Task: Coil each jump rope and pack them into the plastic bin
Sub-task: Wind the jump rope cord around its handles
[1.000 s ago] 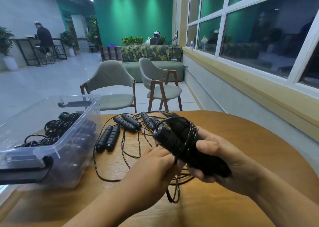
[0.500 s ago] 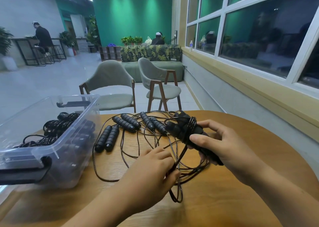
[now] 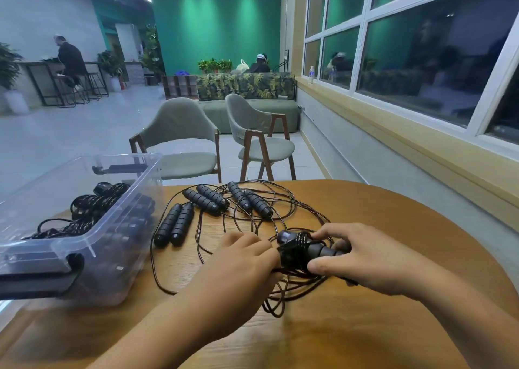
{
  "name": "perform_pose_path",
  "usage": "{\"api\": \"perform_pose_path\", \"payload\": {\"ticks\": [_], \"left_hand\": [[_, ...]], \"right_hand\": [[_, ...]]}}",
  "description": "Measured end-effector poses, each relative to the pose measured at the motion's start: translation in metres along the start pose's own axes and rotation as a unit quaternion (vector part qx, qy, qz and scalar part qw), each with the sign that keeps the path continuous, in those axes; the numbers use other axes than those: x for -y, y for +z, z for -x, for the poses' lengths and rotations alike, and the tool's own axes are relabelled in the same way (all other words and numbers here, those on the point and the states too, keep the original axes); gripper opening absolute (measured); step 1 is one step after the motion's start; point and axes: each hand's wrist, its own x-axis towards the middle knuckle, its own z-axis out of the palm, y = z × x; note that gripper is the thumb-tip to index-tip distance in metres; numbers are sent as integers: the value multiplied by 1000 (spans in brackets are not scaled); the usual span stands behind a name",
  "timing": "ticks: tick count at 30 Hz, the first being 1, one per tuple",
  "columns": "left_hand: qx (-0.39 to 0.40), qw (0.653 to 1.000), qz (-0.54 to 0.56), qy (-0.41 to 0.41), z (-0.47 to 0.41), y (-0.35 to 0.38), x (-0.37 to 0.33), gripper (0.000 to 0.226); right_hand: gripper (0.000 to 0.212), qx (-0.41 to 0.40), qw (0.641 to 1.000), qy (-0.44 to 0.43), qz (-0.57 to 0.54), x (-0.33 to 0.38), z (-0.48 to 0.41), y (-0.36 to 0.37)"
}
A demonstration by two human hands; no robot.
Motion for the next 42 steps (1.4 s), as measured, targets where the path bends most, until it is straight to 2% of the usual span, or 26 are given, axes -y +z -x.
{"api": "perform_pose_path", "payload": {"ticks": [5,10,13,17,21,25,27,32,35,39,42], "left_hand": [[-25,995,-83,50,-3,7,-10,17],[13,991,-116,65,0,8,-11,24],[29,989,-123,76,2,8,-11,31],[6,990,-107,96,4,5,-13,28],[-13,989,-97,107,4,2,-9,25],[-23,990,-80,113,3,-1,-7,19],[-42,990,-70,116,2,-2,-8,20],[-41,998,22,53,-1,-5,-4,20],[-24,998,60,6,-2,-3,-2,18],[-17,995,89,-45,-3,0,-10,21],[51,982,174,-51,-4,-9,-16,43]], "right_hand": [[46,49,996,31,72,-1,1,-1],[46,113,982,61,138,-4,5,-4],[44,210,971,58,103,-6,7,-9],[38,303,951,39,42,-10,5,-20],[38,359,933,15,-14,-15,3,-28],[27,421,904,-20,-68,-14,3,-31],[32,444,890,-39,-96,-13,2,-30],[48,459,845,-106,-254,-12,0,-11],[52,432,824,-159,-329,-9,-2,1],[65,376,812,-189,-405,-4,-2,11],[62,324,814,-187,-443,-3,0,14]]}}
